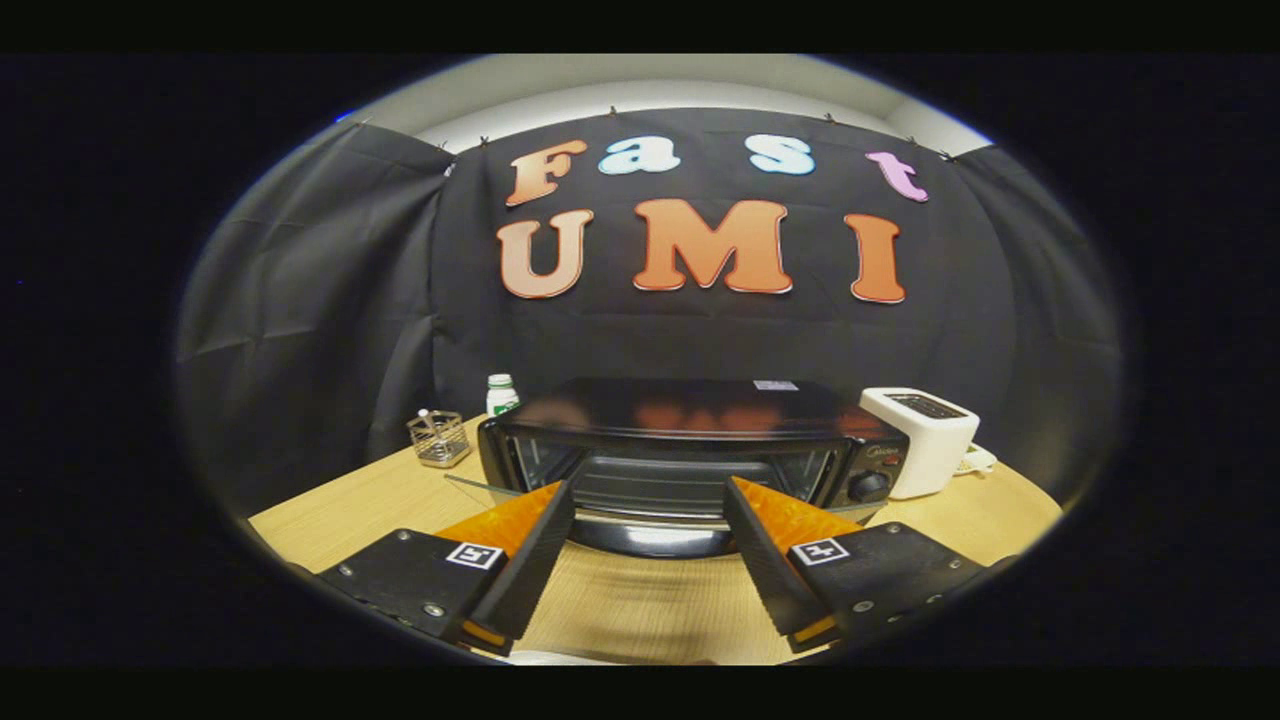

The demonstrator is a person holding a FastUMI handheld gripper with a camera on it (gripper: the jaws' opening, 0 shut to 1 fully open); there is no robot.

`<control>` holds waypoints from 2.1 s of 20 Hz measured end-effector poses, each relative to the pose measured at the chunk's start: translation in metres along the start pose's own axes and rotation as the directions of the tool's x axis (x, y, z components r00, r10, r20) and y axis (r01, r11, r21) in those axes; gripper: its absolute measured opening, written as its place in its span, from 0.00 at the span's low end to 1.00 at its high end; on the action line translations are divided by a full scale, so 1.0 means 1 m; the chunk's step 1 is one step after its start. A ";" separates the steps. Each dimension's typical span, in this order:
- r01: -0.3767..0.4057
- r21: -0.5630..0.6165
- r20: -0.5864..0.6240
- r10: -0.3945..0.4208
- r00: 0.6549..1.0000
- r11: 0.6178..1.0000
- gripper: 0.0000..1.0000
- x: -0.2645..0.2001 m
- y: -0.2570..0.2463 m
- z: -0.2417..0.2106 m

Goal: Open the toaster oven, put the food inside, and close the toaster oven door.

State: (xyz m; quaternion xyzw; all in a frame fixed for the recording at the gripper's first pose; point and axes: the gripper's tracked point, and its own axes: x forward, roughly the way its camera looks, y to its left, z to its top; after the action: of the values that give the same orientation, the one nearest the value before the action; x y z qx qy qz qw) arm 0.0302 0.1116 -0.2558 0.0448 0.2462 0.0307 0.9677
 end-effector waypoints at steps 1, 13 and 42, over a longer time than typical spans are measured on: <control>-0.011 0.014 -0.011 0.011 1.000 1.000 0.90 -0.006 0.000 -0.004; -0.054 0.103 -0.233 0.077 0.969 0.993 0.89 -0.034 0.004 -0.079; -0.301 0.058 -0.451 0.294 0.843 0.952 0.92 -0.142 0.047 -0.170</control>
State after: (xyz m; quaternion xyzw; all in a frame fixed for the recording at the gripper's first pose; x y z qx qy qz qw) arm -0.1772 0.1586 -0.3328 0.0665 0.4554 0.1919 0.8668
